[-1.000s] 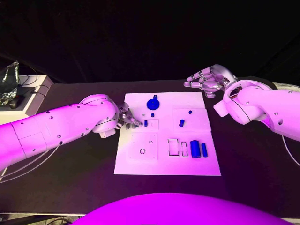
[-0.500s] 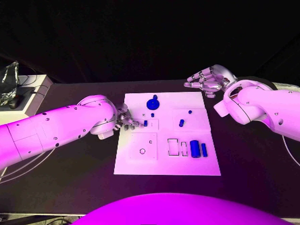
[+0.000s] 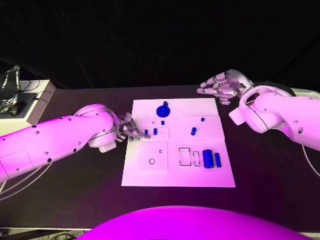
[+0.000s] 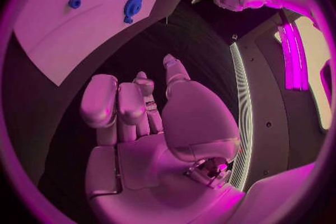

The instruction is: Assemble the parts on the task board

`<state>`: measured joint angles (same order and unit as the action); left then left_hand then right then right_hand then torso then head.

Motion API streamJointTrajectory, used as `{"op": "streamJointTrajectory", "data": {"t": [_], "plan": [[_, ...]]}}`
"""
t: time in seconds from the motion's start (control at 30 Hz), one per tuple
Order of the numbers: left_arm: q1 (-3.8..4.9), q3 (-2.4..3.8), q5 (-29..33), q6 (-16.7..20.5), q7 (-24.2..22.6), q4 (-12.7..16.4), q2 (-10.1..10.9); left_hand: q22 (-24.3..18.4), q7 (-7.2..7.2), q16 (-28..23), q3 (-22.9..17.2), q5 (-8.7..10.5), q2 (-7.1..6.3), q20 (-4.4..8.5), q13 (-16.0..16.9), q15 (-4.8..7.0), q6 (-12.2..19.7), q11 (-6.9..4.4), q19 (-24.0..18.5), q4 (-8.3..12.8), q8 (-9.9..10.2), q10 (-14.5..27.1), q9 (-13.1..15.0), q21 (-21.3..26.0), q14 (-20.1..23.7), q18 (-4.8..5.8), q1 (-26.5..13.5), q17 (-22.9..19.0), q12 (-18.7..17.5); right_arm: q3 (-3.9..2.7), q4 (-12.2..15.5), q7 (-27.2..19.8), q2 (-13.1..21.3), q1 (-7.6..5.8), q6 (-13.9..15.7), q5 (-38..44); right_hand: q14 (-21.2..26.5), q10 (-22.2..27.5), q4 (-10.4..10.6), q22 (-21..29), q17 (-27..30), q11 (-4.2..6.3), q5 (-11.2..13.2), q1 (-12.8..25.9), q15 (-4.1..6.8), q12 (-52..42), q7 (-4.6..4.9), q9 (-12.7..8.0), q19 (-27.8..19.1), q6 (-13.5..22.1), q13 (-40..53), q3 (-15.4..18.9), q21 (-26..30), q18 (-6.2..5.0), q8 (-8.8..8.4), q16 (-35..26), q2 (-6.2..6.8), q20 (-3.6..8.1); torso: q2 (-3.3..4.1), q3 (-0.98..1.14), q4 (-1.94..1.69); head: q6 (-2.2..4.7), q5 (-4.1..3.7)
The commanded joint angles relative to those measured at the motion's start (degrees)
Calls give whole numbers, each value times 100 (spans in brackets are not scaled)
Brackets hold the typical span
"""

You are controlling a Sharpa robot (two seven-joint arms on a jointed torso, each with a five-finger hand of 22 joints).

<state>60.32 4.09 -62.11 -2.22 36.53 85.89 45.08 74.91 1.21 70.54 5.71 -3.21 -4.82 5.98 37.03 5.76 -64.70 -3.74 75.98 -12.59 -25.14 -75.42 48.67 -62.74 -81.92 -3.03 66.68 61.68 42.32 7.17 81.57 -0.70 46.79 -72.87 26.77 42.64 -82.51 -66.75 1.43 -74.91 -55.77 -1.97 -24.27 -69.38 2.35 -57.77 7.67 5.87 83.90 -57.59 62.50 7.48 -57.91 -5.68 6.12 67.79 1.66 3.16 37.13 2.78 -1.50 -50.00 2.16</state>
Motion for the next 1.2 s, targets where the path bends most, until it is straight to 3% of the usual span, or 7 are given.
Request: {"op": "streamJointTrajectory", "data": {"t": [0.03,0.07,0.23,0.3,0.53,0.87,1.2], "plan": [[-116,120,276,48,-277,144,130,315,-91,-290,-482,0,-79,-2,-39,-30,278,52,-211,185,-63,230,16,377,115,27,183,-305,-25,-2,13,-31,17,5,-85,55,1,2,-26,-774,7,21,7,5,26,35,32,3,227,4,-5,-1,19,12,-35,-16,22,19,1,2,1,0,-16],[-155,174,359,64,-375,185,183,-13,-220,-923,-780,-2,-62,-23,-161,-84,612,151,-678,343,80,568,-88,1187,463,-19,445,-962,-226,-2,15,-36,25,6,-78,55,1,2,-26,-774,7,21,7,5,26,35,32,3,227,4,-5,-1,19,12,-35,-16,22,19,2,2,2,0,-19],[-252,377,805,218,-1039,289,416,-591,-558,-1654,-1590,-4,33,-203,-669,-323,1161,431,-1534,937,557,1311,-778,2479,1267,-29,1091,-1531,-779,-2,14,-107,56,10,-28,35,7,25,-38,-768,27,21,0,-11,27,66,33,3,222,2,-27,-10,48,9,-33,-35,21,19,-5,-9,-3,0,-33],[-269,432,970,361,-1425,294,483,-885,-856,-2311,-2061,-23,83,-404,-1193,-584,1407,704,-2060,1161,996,1736,-1336,3024,2004,23,1397,-1926,-1404,-2,9,-172,63,13,17,8,17,91,-60,-747,79,24,-9,-26,27,204,33,2,195,9,-151,-8,150,-1,-32,-94,17,17,-7,-5,0,0,-30],[-285,514,788,1017,-2652,222,442,-1698,-863,-3736,-2697,0,-153,-786,-2611,-860,1362,1004,-2301,1577,1653,1767,-2835,4033,2215,-108,1449,-3315,-2500,0,-24,-463,61,21,203,-131,45,312,-205,-671,267,45,-60,-114,45,732,28,-5,137,8,-707,3,547,-22,-11,-349,-61,34,4,-9,6,0,-52],[-276,510,-647,1723,-3455,-149,-97,-2287,-711,-4098,-2323,11,-208,-884,-3350,-884,1118,1074,-1855,1611,1754,1681,-3993,4574,1791,-218,1364,-4032,-2910,5,-103,-784,22,30,389,-245,63,135,-390,-554,560,107,-117,-259,93,1690,27,-43,85,9,-2100,20,1259,-29,-9,-811,-129,87,6,6,4,78,-83],[-194,275,-1768,1835,-3592,-659,-619,-1761,-664,-2951,-2173,8,-224,-720,-3348,-748,717,1014,-1491,1593,1948,1636,-4490,4079,1675,-275,1530,-3514,-3125,12,-167,-1010,-19,45,434,-322,131,-153,-526,-482,884,107,-154,-384,100,2821,17,-108,73,-192,-3446,-21,1852,-30,-148,-1151,-193,96,11,8,5,138,-87]]}}
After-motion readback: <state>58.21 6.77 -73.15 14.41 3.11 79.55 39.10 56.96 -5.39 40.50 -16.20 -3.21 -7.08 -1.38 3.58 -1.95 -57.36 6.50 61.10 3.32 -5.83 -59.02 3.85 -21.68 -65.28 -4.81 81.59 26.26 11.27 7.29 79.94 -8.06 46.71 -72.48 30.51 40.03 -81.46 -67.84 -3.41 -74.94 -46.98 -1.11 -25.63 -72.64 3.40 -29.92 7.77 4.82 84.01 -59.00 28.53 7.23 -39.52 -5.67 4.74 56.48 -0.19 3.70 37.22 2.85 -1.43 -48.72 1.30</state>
